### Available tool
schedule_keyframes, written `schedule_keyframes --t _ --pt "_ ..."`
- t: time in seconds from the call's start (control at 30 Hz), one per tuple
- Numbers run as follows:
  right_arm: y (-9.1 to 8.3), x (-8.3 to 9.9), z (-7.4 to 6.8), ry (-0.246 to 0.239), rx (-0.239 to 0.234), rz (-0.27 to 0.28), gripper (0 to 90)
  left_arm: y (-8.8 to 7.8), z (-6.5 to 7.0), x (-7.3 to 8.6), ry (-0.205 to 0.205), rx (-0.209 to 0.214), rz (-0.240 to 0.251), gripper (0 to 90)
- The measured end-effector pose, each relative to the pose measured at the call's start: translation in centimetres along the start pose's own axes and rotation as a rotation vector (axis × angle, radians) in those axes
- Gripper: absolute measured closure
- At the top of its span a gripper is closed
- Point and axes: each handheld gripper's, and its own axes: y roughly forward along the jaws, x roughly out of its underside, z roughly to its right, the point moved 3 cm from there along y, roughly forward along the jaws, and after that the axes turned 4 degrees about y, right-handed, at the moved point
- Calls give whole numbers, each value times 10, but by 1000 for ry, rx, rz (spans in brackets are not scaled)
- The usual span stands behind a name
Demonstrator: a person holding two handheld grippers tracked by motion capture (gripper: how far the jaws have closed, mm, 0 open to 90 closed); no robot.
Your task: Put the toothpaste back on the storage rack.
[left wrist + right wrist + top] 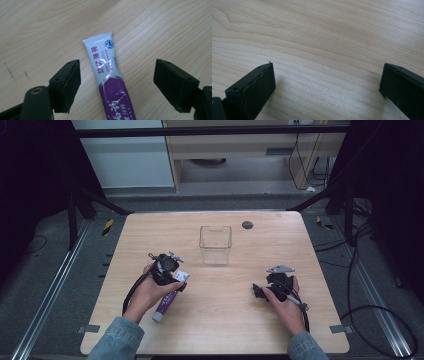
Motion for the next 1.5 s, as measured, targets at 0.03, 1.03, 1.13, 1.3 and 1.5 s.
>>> schedule_keyframes --t 0.03,1.03,1.13,1.3,1.5 --pt "0 0 0 0 0 0 4 7 -2 1 -9 14 -16 247" --pt "0 0 0 0 0 0 4 41 -16 8 -69 68 -111 453" --pt "0 0 0 0 0 0 4 42 -16 8 -68 64 -108 469" --pt "0 0 0 0 0 0 4 43 -15 7 -61 63 -118 482" --pt "0 0 0 0 0 0 4 43 -14 6 -63 55 -117 490"
